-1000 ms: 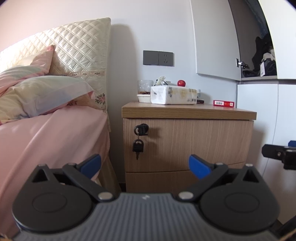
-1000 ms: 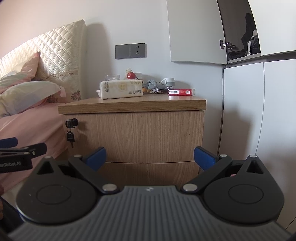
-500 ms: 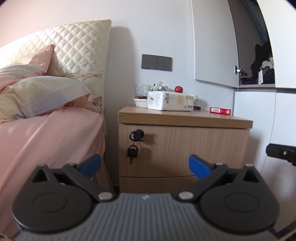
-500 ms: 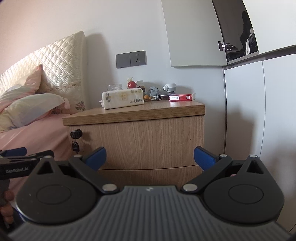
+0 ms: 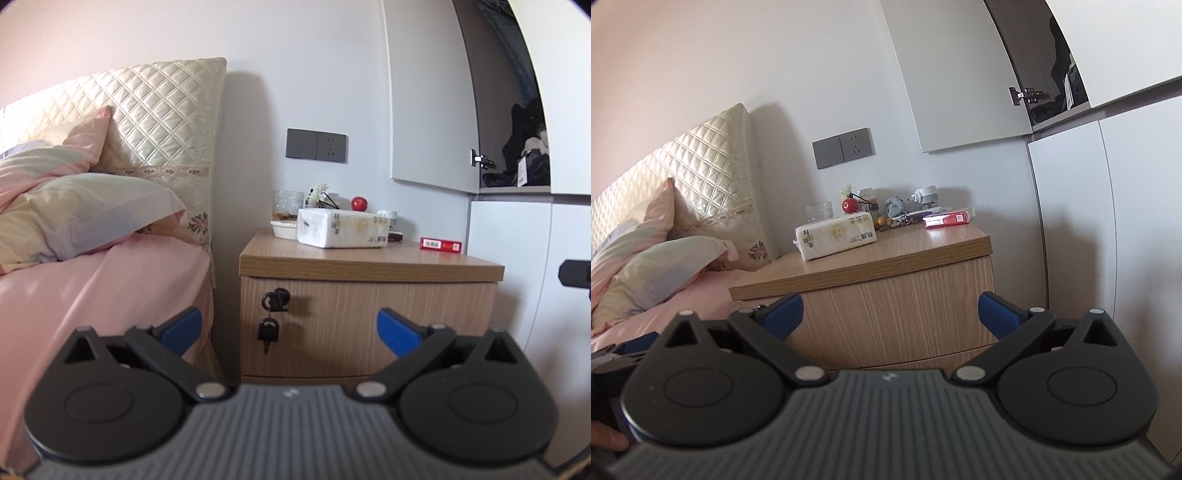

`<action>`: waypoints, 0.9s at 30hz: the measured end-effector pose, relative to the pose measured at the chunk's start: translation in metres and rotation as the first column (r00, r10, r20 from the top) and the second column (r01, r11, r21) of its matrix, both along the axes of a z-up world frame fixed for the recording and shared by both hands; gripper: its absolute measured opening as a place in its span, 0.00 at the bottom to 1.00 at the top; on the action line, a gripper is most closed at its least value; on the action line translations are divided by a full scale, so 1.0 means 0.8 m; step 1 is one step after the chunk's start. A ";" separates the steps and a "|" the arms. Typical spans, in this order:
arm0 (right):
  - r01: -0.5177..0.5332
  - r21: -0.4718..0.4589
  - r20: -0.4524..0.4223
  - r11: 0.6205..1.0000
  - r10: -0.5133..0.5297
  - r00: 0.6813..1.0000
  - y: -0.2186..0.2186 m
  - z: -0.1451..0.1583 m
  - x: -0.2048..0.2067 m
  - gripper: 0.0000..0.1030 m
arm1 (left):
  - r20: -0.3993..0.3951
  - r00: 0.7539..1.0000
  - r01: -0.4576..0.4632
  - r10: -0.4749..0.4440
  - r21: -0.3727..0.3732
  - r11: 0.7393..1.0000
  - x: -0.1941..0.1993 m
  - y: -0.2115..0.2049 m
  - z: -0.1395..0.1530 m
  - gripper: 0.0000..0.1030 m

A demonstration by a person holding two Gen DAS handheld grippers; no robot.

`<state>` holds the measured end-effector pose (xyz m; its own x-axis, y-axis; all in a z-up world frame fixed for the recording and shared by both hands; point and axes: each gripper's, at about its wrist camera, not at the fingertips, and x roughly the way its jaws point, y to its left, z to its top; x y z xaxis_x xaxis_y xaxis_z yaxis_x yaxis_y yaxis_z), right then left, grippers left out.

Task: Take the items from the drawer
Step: 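Move the left tool toward the black lock knob on the drawer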

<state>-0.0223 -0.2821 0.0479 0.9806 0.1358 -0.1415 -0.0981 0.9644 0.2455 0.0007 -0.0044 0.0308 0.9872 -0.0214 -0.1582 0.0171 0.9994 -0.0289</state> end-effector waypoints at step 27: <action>-0.040 0.038 0.075 0.998 0.037 0.997 -0.037 0.005 0.061 1.00 | 0.030 0.999 0.026 -0.025 -0.023 0.999 0.049 0.010 0.004 1.00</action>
<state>0.0267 -0.3120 0.0521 0.9821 0.1775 -0.0626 -0.1541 0.9494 0.2737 0.0395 0.0040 0.0342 0.9905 -0.0500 -0.1279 0.0437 0.9977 -0.0517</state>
